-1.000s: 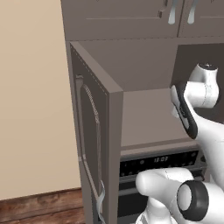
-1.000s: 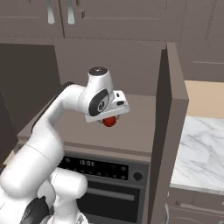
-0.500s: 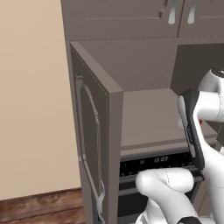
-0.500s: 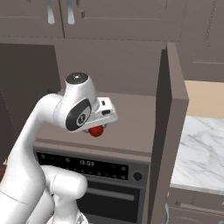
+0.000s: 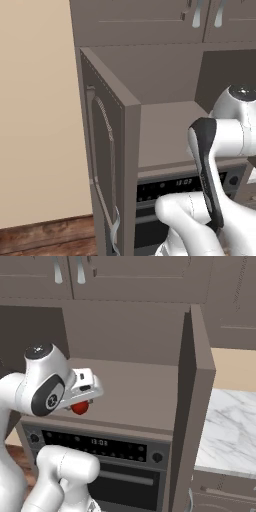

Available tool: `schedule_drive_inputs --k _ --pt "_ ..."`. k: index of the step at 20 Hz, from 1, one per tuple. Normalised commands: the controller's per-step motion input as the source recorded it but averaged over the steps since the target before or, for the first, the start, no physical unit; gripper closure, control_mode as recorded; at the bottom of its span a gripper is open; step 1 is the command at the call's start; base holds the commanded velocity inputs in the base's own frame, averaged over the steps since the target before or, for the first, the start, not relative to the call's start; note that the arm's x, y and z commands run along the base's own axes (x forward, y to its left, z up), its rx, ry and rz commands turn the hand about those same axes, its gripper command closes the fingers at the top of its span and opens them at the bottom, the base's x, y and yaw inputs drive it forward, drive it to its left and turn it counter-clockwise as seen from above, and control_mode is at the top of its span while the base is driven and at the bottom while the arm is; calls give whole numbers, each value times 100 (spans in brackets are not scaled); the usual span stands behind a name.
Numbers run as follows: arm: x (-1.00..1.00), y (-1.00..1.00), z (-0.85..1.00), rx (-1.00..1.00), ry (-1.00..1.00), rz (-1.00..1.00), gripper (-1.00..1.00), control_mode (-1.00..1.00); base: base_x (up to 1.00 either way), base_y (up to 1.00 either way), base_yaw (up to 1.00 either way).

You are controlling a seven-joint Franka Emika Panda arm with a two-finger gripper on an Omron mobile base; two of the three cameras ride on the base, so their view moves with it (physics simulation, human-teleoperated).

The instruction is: Pick the bell peppers from the cabinet and place them in one bowl. Pick the tangerine from the sink and place it in the other bowl.

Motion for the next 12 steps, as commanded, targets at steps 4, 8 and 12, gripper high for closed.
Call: schedule_drive_inputs --k 4,8,12 --pt "-17 36 34 0 0 0 100 -100 0 0 0" --pt "-18 4 41 0 0 0 100 -100 0 0 0" --pt "-2 0 6 0 0 0 100 -100 0 0 0"
